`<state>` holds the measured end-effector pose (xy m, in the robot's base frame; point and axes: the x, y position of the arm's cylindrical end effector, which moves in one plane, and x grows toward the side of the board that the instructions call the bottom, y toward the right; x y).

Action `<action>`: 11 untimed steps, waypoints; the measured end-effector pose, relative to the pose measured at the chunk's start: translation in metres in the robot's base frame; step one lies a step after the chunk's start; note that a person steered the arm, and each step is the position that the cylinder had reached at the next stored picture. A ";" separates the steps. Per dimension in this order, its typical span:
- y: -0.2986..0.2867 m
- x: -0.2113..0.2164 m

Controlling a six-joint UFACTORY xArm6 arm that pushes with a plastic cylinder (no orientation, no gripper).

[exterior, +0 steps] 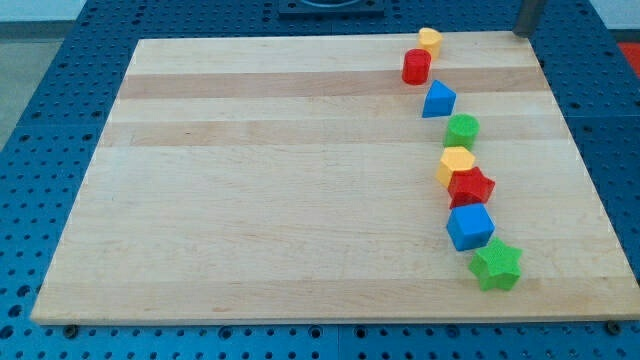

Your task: Push the yellow heart and red circle closer to the blue triangle

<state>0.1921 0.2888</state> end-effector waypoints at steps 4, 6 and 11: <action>-0.078 -0.001; -0.103 -0.001; -0.154 0.019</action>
